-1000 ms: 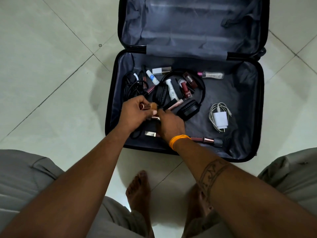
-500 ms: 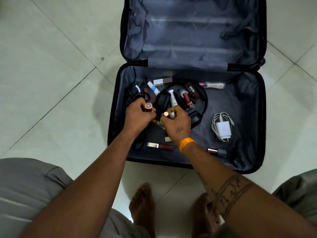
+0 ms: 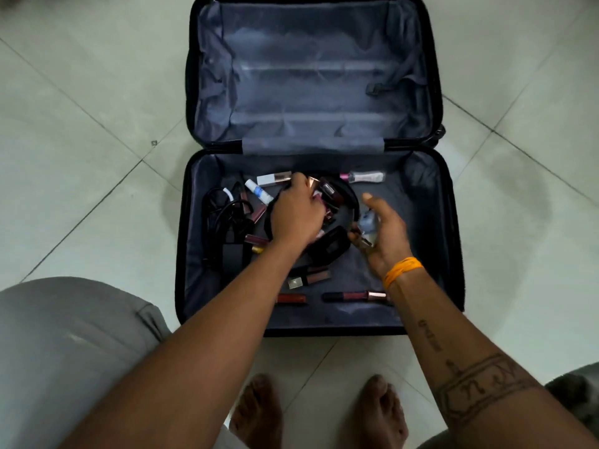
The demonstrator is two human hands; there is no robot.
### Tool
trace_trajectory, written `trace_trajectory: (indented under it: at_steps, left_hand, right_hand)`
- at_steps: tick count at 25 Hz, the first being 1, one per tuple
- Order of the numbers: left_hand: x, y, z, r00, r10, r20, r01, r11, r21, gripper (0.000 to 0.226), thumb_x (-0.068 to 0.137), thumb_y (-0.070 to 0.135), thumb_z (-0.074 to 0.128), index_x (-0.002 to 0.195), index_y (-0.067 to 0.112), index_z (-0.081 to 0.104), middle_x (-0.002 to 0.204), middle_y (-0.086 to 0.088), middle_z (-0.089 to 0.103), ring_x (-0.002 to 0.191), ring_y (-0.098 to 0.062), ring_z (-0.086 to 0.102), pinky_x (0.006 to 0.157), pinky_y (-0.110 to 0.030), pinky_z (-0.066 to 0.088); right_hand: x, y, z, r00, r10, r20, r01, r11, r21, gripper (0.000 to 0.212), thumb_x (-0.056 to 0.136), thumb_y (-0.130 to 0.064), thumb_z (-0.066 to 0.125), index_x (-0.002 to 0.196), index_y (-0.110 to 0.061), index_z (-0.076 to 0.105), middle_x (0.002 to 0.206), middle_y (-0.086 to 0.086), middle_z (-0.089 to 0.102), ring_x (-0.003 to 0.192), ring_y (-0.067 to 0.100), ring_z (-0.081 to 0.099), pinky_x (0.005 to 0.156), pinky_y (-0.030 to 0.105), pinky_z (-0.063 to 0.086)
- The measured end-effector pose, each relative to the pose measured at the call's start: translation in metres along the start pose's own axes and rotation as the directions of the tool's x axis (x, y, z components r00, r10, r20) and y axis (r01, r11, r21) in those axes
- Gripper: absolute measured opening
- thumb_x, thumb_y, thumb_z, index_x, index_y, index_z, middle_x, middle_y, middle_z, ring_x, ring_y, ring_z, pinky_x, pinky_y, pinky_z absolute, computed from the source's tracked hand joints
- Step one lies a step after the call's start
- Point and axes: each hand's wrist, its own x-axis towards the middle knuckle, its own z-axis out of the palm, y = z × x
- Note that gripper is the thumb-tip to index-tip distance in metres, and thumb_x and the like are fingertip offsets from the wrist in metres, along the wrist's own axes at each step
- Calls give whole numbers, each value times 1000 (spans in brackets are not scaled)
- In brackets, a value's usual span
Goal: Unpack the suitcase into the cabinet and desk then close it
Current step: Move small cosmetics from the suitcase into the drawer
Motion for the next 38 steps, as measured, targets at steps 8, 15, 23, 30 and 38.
trace_trajectory:
  at_steps: [8, 15, 23, 30, 38]
  left_hand:
    - [11, -2, 42, 999, -25, 20, 13, 888, 459, 53, 91, 59, 70, 117, 12, 70, 116, -14, 73, 109, -37, 69, 84, -40, 54]
    - [17, 6, 51, 1000, 10, 10, -13, 905, 426, 50, 88, 52, 77, 117, 12, 68, 118, -14, 72, 111, -36, 69, 81, -39, 52]
    - [13, 5, 53, 999, -45, -7, 44, 999, -14, 30, 72, 43, 77, 92, 22, 70, 91, 5, 72, 88, -22, 67, 70, -29, 49]
    - [-5, 37, 41, 947, -162, 276, 308, 701, -644, 9, 84, 23, 72, 85, 21, 63, 77, -4, 72, 45, -10, 45, 41, -19, 29]
    - [-10, 23, 38, 905, -14, 425, 331, 651, -683, 16, 93, 25, 77, 88, 18, 64, 98, -14, 79, 41, -7, 31, 40, -18, 18]
  right_hand:
    - [4, 13, -48, 987, 156, -47, -154, 987, 36, 15, 83, -27, 58, 90, -15, 62, 74, 4, 63, 55, 19, 65, 46, 24, 47]
    - [7, 11, -59, 998, 45, -38, -45, 999, -20, 21, 88, -28, 81, 90, -22, 61, 78, 3, 69, 60, 19, 70, 52, 25, 51]
    - [2, -9, -87, 995, -92, -26, 79, 946, -315, 26, 78, 3, 78, 75, -18, 62, 78, 11, 67, 74, 28, 69, 53, 29, 57]
    - [-18, 1, -122, 941, 17, 337, 336, -150, -930, 26, 75, -34, 86, 98, -31, 76, 101, 5, 74, 96, 31, 70, 81, 33, 56]
    - [-27, 23, -116, 912, -114, 393, 270, -556, -786, 24, 100, -30, 60, 117, -14, 66, 113, 14, 74, 102, 40, 71, 79, 40, 54]
